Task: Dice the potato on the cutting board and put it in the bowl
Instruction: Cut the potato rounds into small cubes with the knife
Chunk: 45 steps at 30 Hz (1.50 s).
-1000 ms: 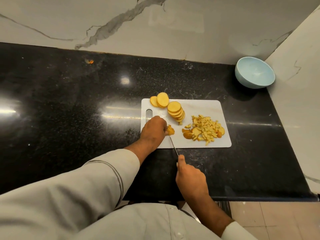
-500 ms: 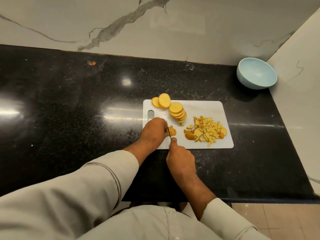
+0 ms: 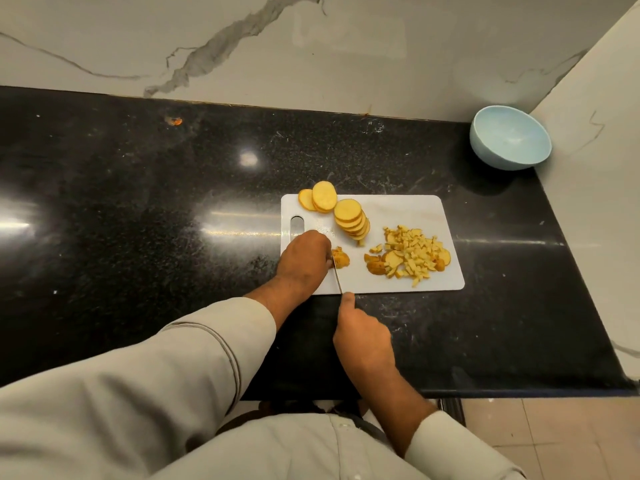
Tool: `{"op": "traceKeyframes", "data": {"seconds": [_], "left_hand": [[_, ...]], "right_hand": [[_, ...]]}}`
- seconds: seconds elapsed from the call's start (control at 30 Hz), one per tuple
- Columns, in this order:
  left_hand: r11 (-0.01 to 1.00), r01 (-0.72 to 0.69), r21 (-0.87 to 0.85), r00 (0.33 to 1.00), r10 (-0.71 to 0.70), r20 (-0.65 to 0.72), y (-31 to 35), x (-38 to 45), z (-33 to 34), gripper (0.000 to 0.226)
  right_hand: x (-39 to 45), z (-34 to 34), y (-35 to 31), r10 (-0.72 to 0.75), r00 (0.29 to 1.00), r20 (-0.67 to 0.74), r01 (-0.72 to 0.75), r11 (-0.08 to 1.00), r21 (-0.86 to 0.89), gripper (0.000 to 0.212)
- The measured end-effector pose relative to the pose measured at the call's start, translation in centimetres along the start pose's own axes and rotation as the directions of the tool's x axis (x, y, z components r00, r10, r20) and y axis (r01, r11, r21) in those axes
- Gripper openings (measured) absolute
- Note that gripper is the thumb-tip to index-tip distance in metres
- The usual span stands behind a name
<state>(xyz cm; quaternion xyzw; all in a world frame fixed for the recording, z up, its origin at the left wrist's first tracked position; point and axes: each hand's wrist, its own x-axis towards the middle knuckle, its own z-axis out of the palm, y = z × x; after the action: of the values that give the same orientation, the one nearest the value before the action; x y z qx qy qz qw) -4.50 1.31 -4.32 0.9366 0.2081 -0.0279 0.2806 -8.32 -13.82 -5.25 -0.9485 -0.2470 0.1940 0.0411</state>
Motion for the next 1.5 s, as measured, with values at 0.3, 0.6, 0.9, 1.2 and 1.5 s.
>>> {"op": "traceKeyframes", "data": {"seconds": [0.3, 0.6, 0.9, 1.2, 1.5], "left_hand": [[0.975, 0.086, -0.206, 0.995, -0.096, -0.035, -0.8, -1.1, 0.4, 0.009], [0.968, 0.155, -0.196, 0.986, -0.164, -0.03, -0.1, -1.4, -0.2, 0.006], [0.98, 0.16, -0.121, 0.987, -0.162, -0.008, 0.4, -1.4, -0.5, 0.031], [0.977, 0.166, -0.136, 0.985, -0.17, -0.014, 0.4, -1.5, -0.6, 0.013], [0.977, 0.157, -0.145, 0.986, -0.164, -0.04, 0.3, -1.1, -0.2, 0.005]], "right_hand": [[-2.4, -1.0, 1.2, 0.004, 0.998, -0.067, -0.001, 0.999, 0.043, 0.043], [1.9, -1.1, -1.7, 0.029, 0.995, -0.099, -0.023, 0.998, 0.067, 0.05], [2.9, -0.7, -1.7, 0.036, 0.997, -0.073, -0.03, 0.997, 0.074, 0.049], [3.9, -0.7, -1.9, -0.005, 0.999, -0.048, 0.008, 0.999, 0.047, 0.049], [-0.7, 0.7, -0.2, -0.034, 0.999, 0.017, 0.034, 0.999, -0.004, 0.055]]}}
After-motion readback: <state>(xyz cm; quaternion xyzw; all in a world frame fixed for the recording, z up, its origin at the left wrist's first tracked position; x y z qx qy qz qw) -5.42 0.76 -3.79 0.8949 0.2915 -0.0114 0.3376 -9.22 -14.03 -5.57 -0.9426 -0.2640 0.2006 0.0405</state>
